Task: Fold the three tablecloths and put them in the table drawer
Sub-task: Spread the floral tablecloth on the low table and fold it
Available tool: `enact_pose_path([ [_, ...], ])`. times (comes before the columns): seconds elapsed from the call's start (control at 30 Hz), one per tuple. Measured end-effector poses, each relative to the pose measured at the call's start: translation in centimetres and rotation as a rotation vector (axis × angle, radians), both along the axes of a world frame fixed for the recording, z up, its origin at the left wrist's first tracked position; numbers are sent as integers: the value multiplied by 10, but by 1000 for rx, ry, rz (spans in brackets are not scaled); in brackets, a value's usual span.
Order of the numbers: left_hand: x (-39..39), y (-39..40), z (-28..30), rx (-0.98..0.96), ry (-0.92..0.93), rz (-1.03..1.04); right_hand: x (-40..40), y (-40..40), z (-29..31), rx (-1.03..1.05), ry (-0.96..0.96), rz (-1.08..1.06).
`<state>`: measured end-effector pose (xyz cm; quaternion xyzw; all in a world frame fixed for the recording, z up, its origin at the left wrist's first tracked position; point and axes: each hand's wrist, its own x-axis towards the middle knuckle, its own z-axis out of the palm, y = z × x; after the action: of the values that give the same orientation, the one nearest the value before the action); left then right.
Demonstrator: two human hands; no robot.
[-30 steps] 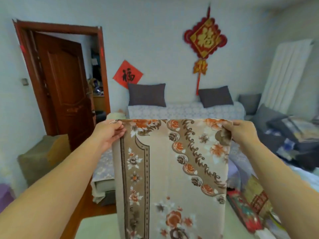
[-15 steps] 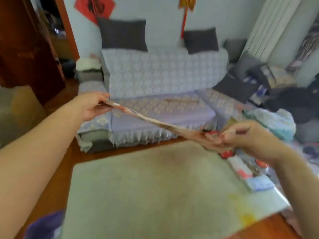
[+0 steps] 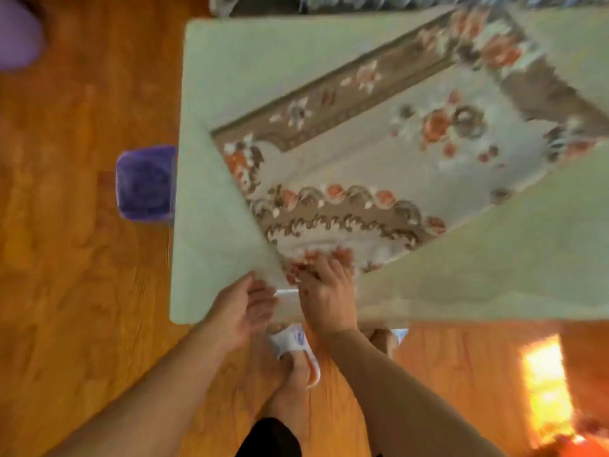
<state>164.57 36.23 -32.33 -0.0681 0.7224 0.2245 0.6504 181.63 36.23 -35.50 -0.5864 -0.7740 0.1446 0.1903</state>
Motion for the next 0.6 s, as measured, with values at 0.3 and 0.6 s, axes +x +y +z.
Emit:
enact_pose_path([
  [0.3, 30, 16, -5, 157, -30, 25, 36, -30, 10, -16, 22, 215],
  [0.6, 2, -8, -10, 166, 556, -173, 46, -3, 41, -293, -7, 424],
])
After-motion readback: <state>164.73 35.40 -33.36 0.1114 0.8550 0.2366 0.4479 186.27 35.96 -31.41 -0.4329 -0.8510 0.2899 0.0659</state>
